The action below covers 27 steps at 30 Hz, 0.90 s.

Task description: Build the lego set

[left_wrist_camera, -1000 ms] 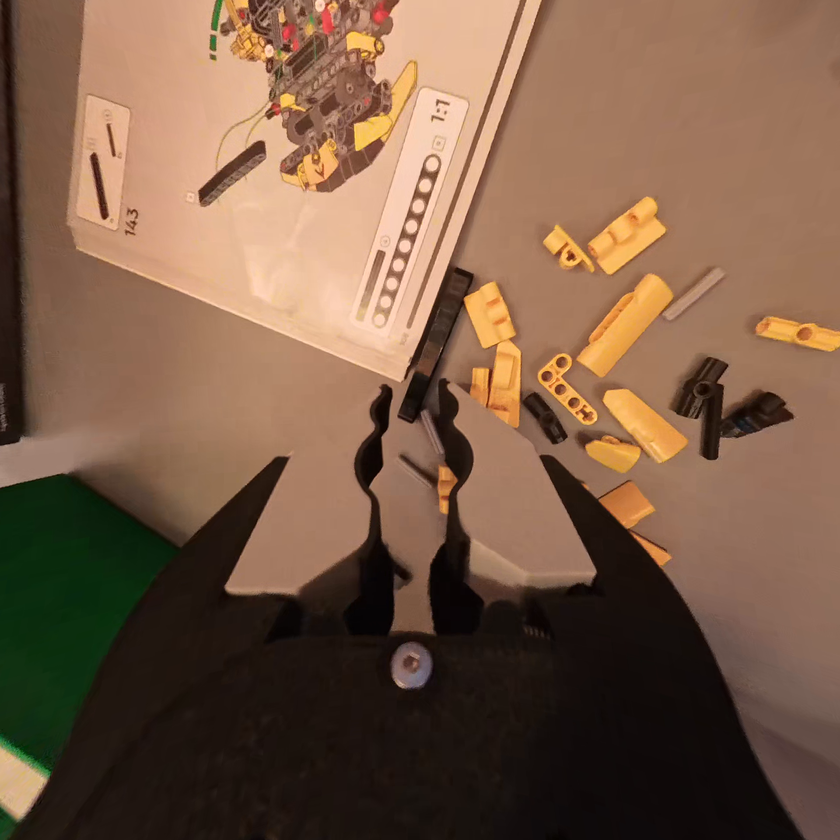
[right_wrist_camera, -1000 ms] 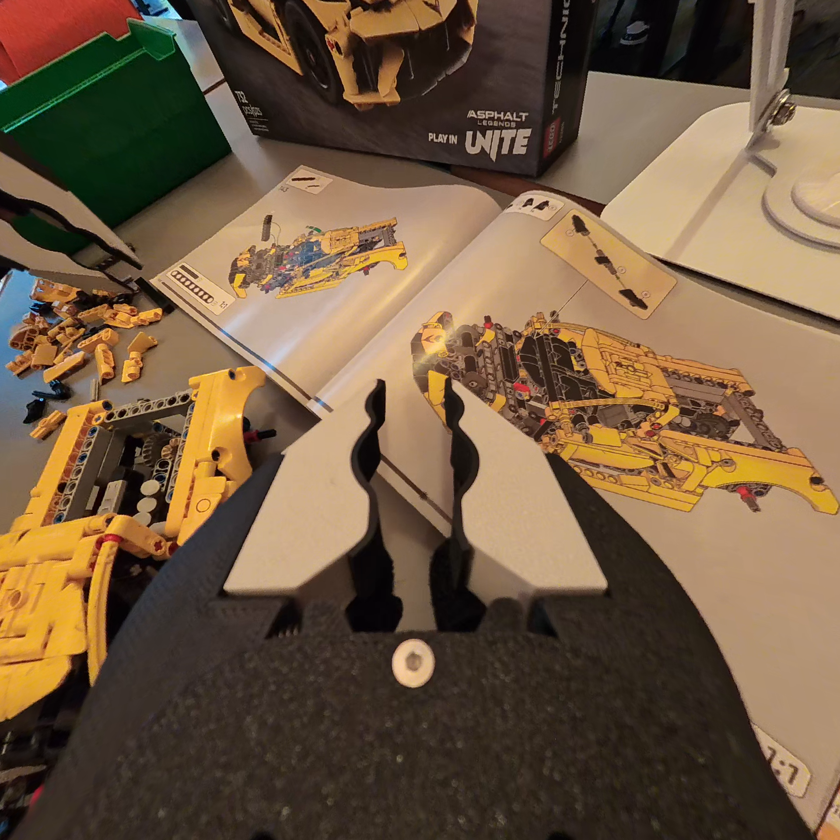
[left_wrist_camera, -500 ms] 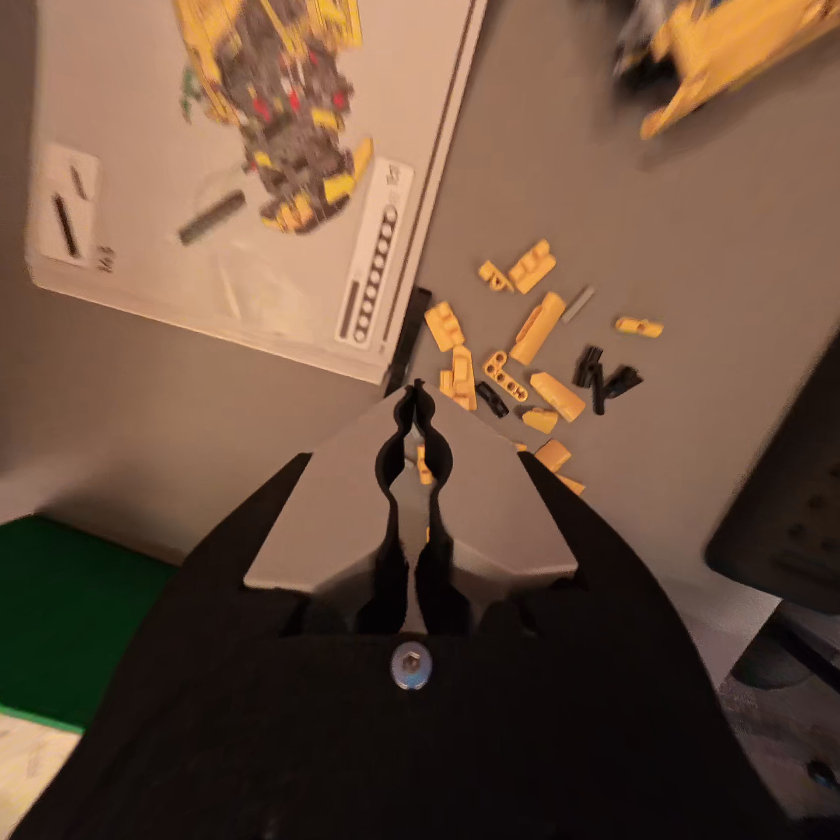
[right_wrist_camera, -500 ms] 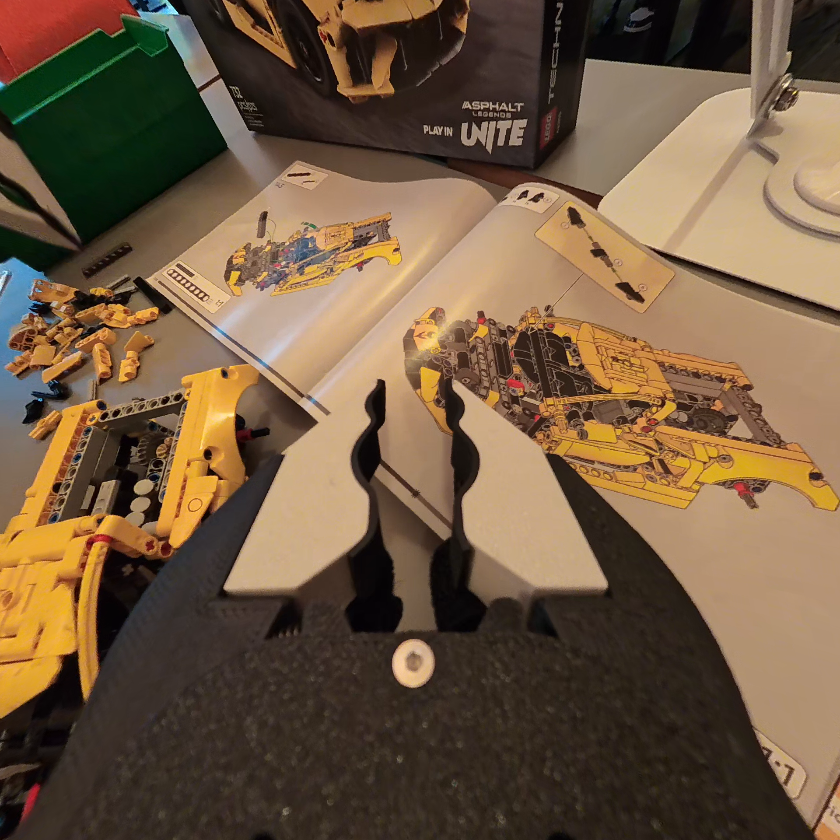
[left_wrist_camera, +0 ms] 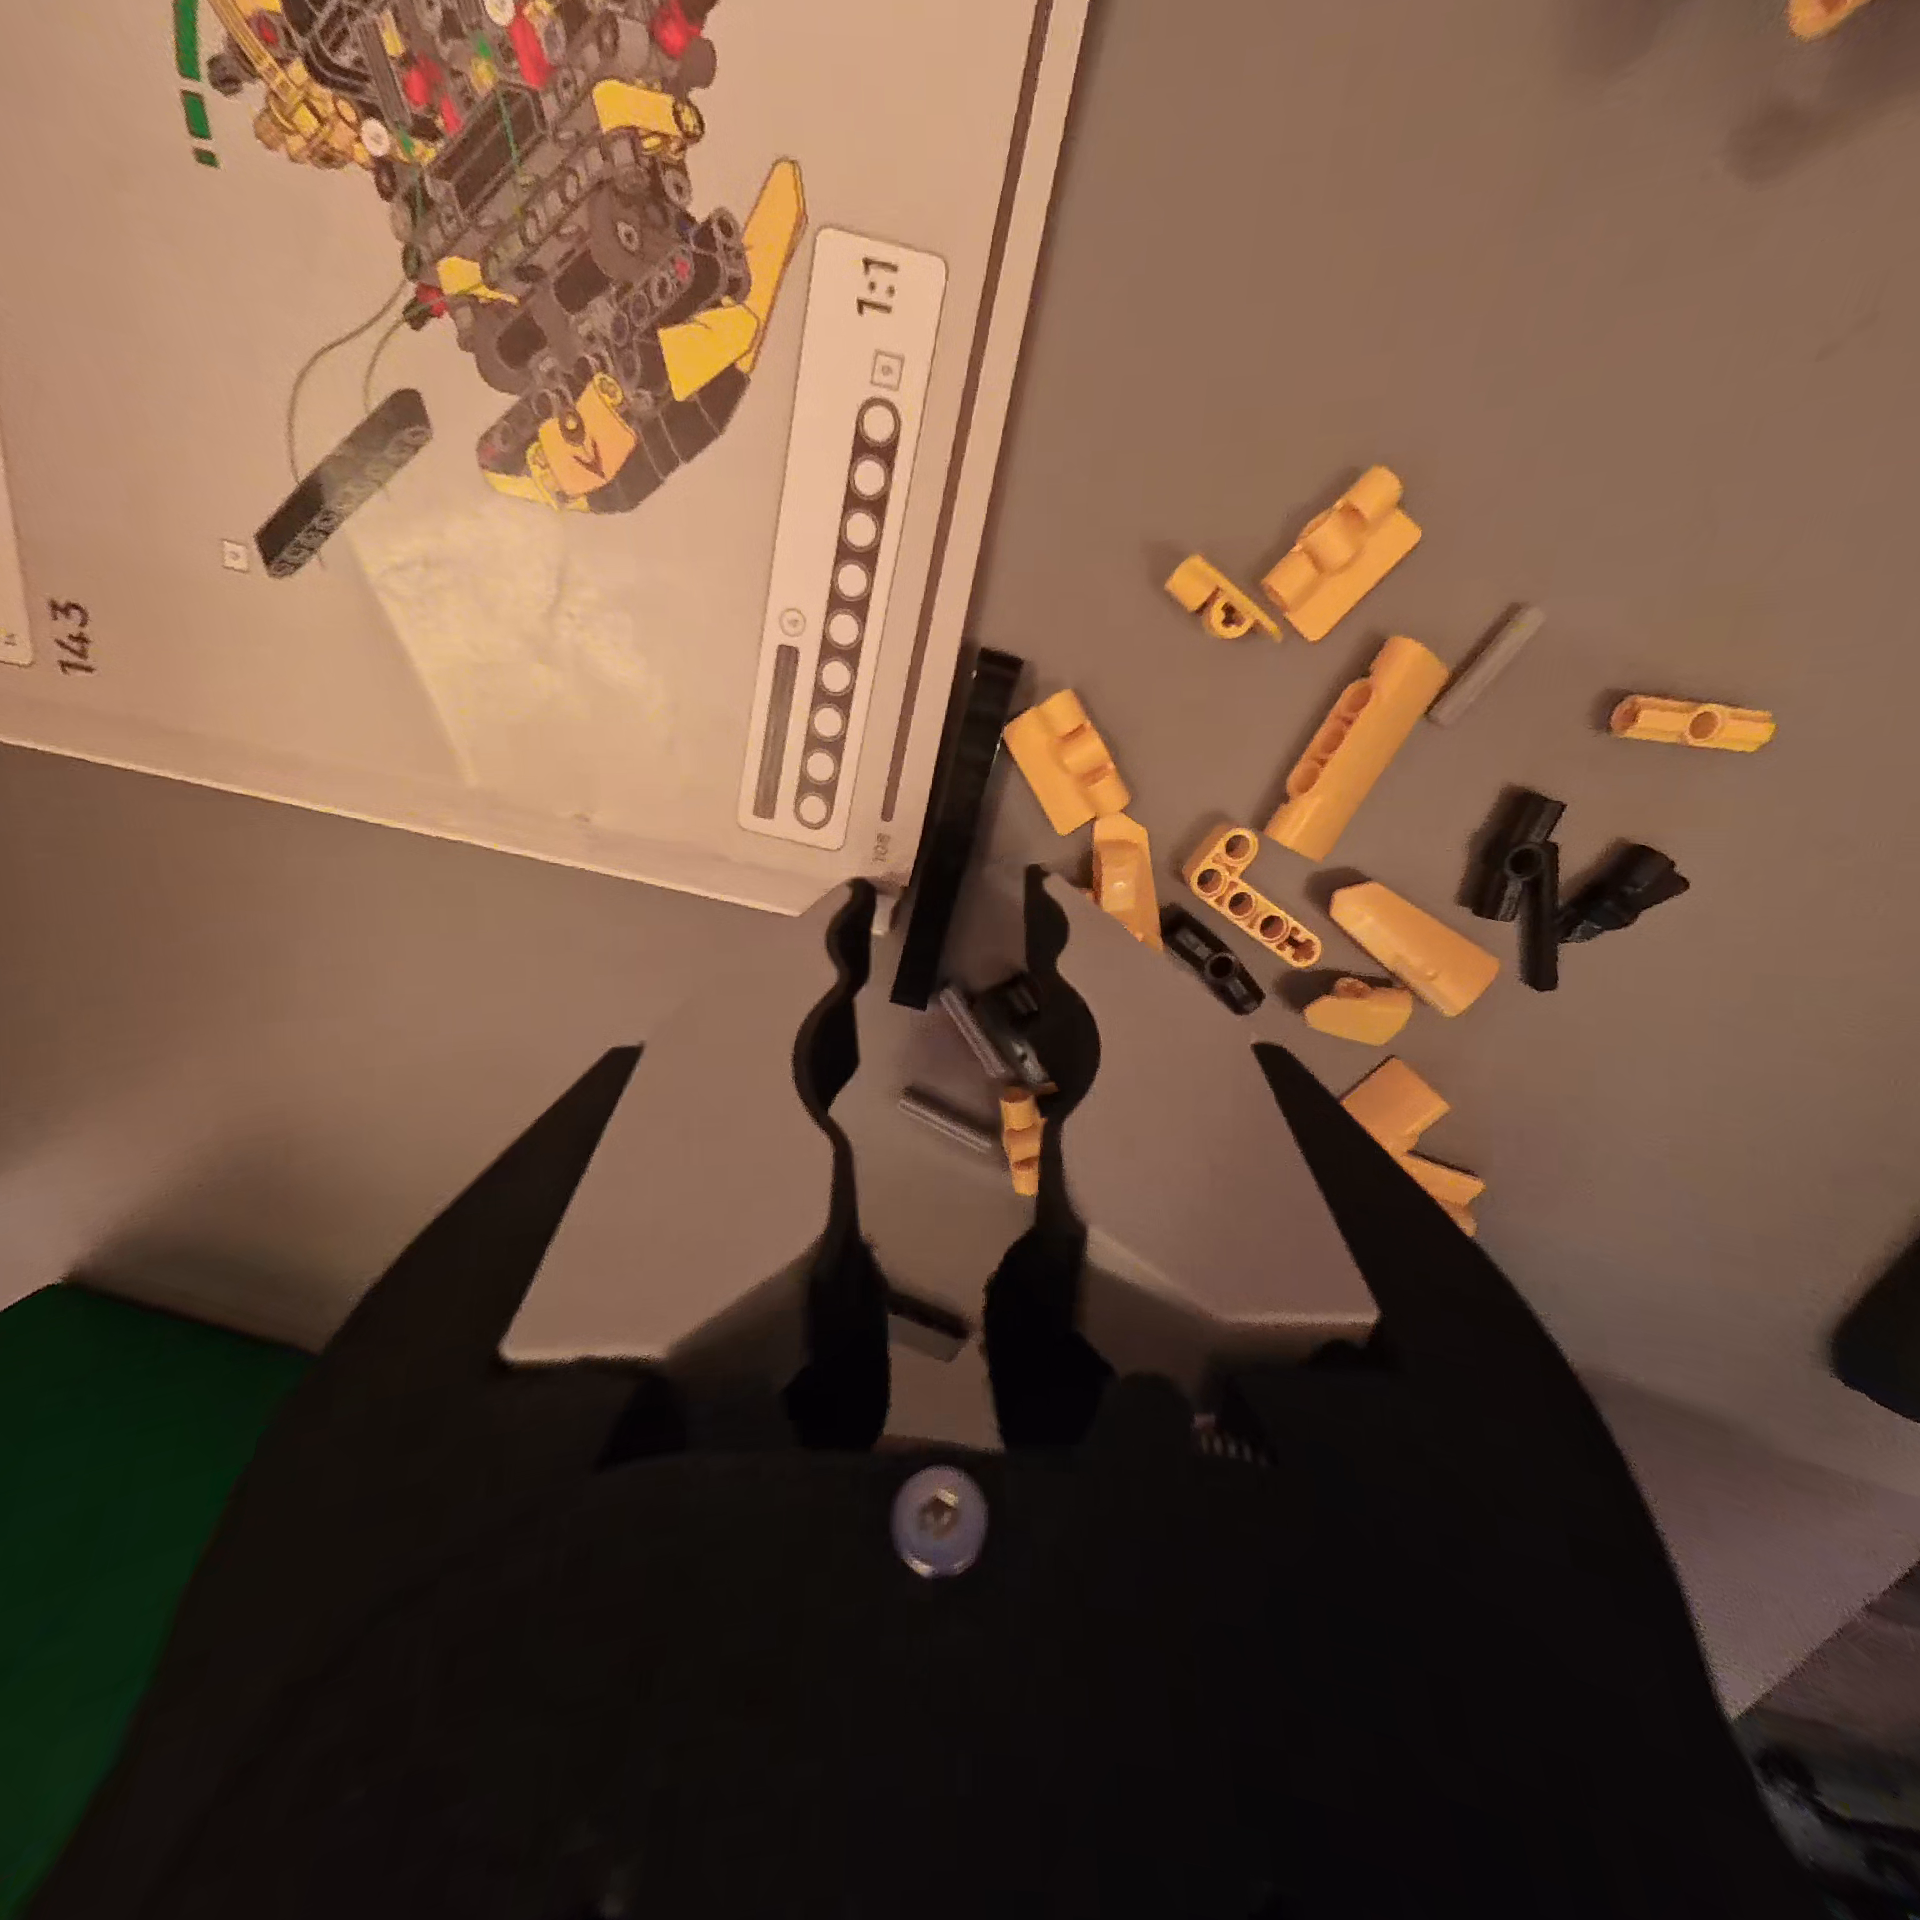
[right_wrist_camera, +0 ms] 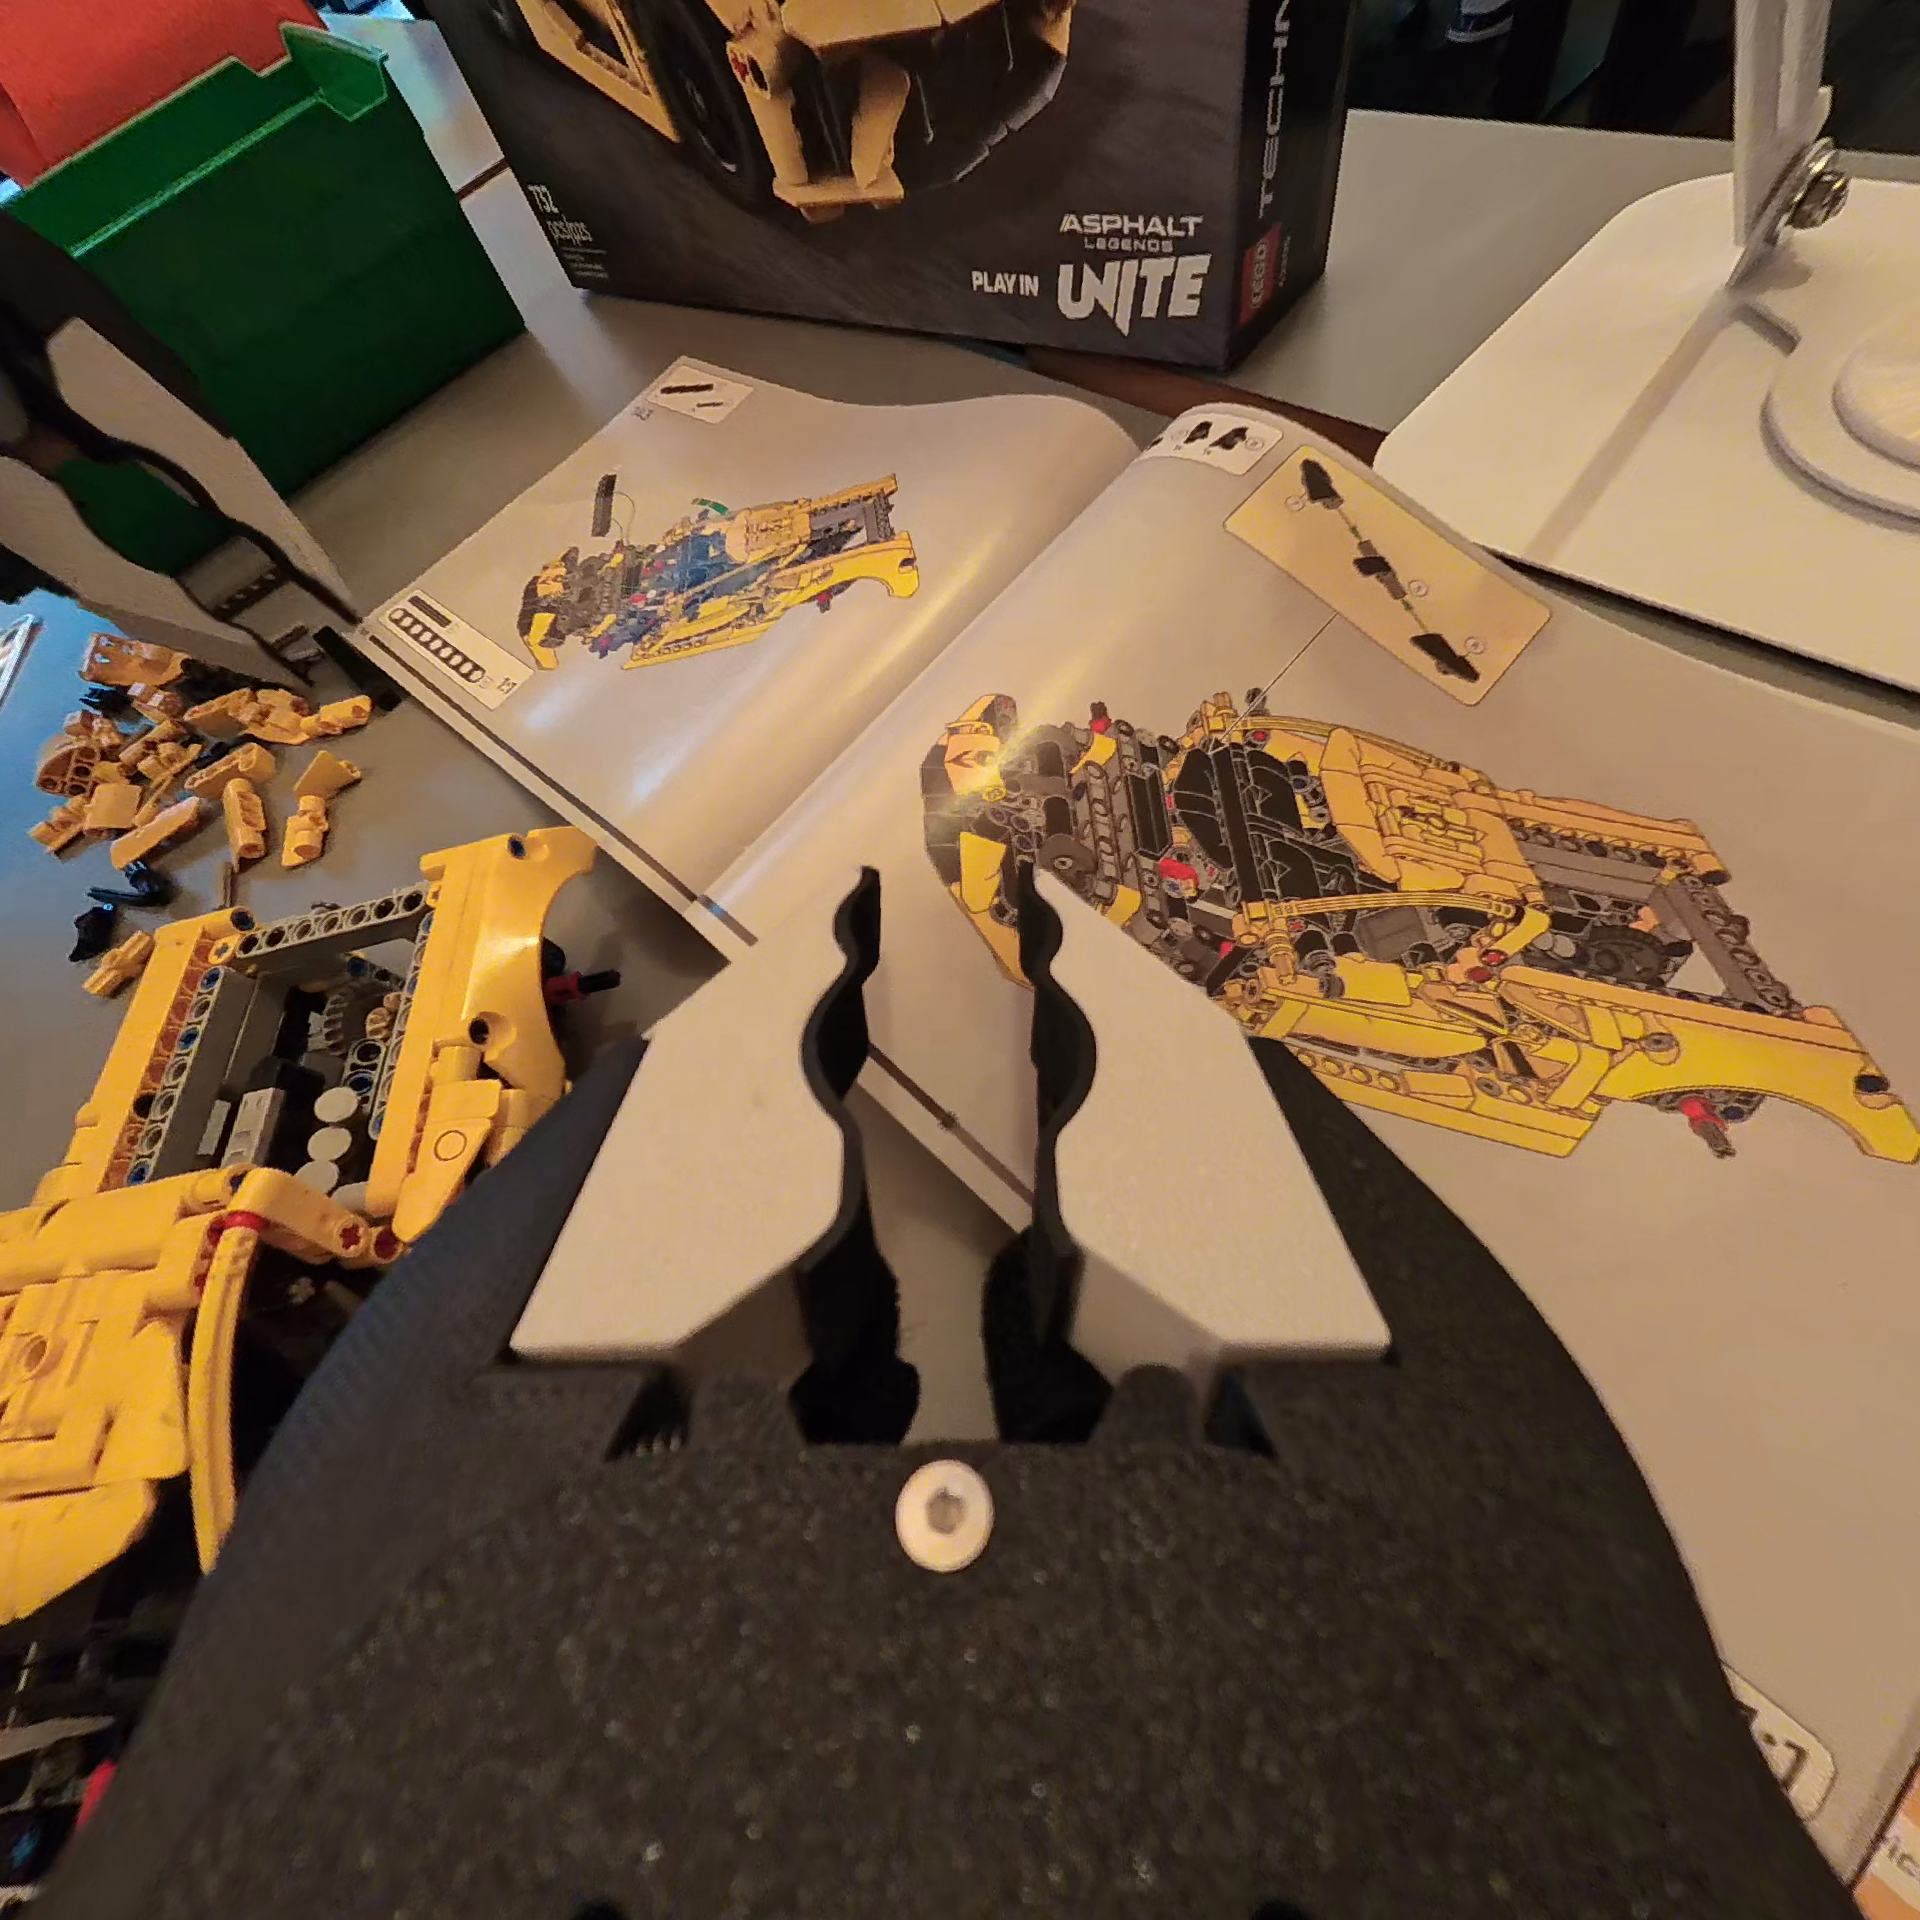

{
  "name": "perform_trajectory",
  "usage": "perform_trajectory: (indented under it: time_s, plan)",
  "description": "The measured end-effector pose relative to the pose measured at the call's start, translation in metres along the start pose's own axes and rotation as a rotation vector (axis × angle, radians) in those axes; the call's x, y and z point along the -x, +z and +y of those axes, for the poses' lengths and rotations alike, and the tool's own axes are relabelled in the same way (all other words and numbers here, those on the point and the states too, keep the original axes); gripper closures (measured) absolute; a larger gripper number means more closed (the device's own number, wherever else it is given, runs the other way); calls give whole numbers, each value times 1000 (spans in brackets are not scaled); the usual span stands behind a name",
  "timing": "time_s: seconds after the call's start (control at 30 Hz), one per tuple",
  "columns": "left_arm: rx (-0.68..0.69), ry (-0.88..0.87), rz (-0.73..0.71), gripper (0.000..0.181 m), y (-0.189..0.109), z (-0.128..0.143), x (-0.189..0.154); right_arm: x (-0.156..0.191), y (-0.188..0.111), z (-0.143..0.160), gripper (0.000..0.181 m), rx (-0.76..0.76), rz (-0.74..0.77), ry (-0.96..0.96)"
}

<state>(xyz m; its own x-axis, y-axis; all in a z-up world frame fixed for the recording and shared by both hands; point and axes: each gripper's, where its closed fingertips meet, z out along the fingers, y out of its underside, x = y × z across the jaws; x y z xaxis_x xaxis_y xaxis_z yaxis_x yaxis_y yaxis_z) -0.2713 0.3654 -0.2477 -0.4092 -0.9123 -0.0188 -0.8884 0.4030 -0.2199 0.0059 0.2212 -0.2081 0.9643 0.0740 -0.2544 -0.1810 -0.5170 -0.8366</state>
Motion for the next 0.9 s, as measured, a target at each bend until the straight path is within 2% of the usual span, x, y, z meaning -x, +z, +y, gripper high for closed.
perform_trajectory:
  time_s: [0.13,0.23,0.33,0.43,0.53,0.63,0.77,0.9]
  plan:
    - [38,33,-3,173,5,6,-1,0,0,1,156,6,2,-5]
    - [104,35,7,173,-1,18,-2,-1,-1,0,156,-1,1,0]
    - [136,28,-20,174,-24,24,9,0,-1,-1,156,-2,0,1]
    - [23,17,-34,174,-57,-7,22,1,0,-1,156,0,-3,-2]
    - [3,75,-9,174,-64,-43,23,3,1,0,156,4,-4,-7]
    - [38,132,56,174,-49,-69,17,3,0,0,156,4,-3,-7]
    - [276,177,67,174,-11,-44,26,2,-2,-2,157,-4,-4,-1]
    - [263,149,138,174,2,-37,18,2,-1,-2,157,-2,-2,-8]
